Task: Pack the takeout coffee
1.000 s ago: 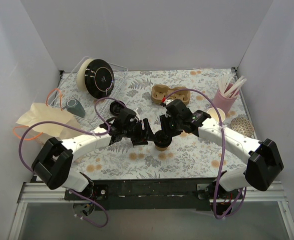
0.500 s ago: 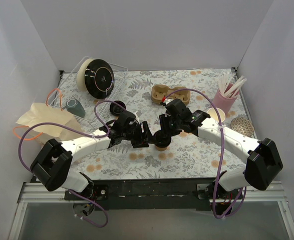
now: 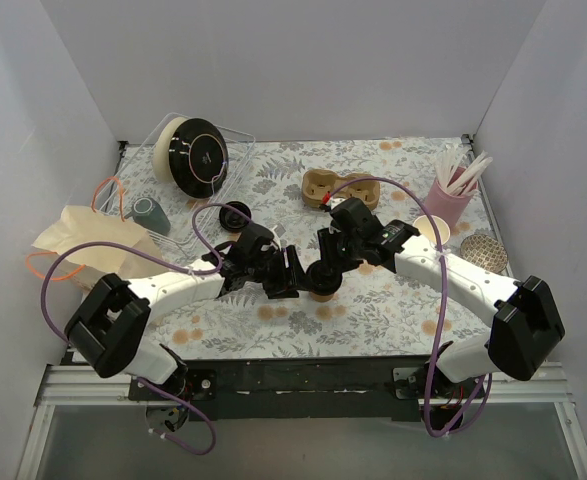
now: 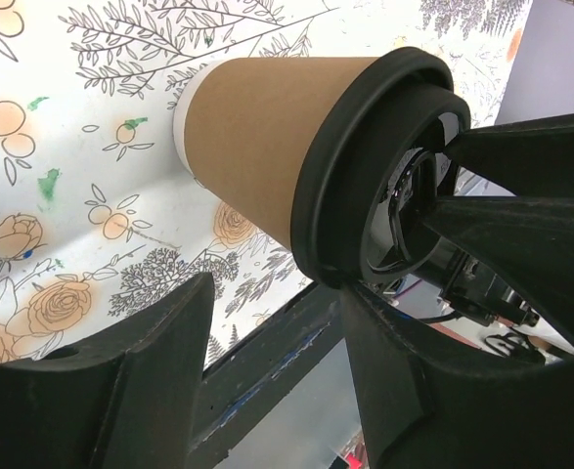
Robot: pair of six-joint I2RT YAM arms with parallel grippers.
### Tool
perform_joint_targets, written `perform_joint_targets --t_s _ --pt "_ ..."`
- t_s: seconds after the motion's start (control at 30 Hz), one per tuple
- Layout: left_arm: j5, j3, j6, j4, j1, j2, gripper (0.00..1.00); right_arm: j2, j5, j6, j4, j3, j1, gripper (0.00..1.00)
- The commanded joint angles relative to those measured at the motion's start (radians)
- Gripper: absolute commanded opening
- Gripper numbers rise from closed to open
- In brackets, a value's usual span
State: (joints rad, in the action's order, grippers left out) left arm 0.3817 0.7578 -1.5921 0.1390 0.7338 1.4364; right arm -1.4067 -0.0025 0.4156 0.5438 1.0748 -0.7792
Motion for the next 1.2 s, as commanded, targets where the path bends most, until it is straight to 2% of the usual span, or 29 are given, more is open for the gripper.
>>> perform_joint_targets --t_s 0.0,0.3,0.5,0.6,0.63,0.7,0.83,0.87,1.0,1.13,1.17 --pt "-0.018 -0.026 0.004 -0.019 0.006 0.021 0.53 -0.052 0.009 0.002 0.067 -0.064 -0.003 0.41" --pt "-0.133 -0.070 0.018 0.085 0.009 0.033 0.49 -0.044 0.009 0.008 0.041 -0.142 -0.002 0.41" --pt "-0.150 -0.100 0.017 0.116 0.013 0.019 0.50 -0.035 -0.024 0.012 0.028 -0.177 -0.003 0.41" --pt "-0.155 -0.008 0.044 0.163 0.013 -0.001 0.55 -0.041 -0.017 0.003 0.047 -0.127 -0.003 0.41" --pt "-0.156 0.070 0.069 0.207 0.013 -0.001 0.60 -0.050 -0.016 0.002 0.054 -0.109 -0.003 0.41" --pt "-0.164 0.147 0.095 0.255 0.013 -0.005 0.65 -0.060 -0.011 -0.006 0.085 -0.055 -0.003 0.42" --pt "-0.182 0.279 0.145 0.367 0.012 -0.043 0.72 -0.071 -0.013 -0.009 0.134 0.118 -0.003 0.53" --pt "-0.187 0.303 0.152 0.375 0.012 -0.077 0.78 -0.072 -0.011 -0.009 0.142 0.143 -0.003 0.55" --pt "-0.184 0.325 0.152 0.398 0.012 -0.163 0.87 -0.064 -0.011 -0.006 0.163 0.227 -0.003 0.66" --pt "-0.165 0.324 0.149 0.434 0.012 -0.247 0.96 -0.038 -0.004 -0.011 0.174 0.218 -0.003 0.72" --pt "-0.161 0.327 0.149 0.444 0.012 -0.263 0.98 -0.031 -0.008 -0.024 0.168 0.194 -0.008 0.79"
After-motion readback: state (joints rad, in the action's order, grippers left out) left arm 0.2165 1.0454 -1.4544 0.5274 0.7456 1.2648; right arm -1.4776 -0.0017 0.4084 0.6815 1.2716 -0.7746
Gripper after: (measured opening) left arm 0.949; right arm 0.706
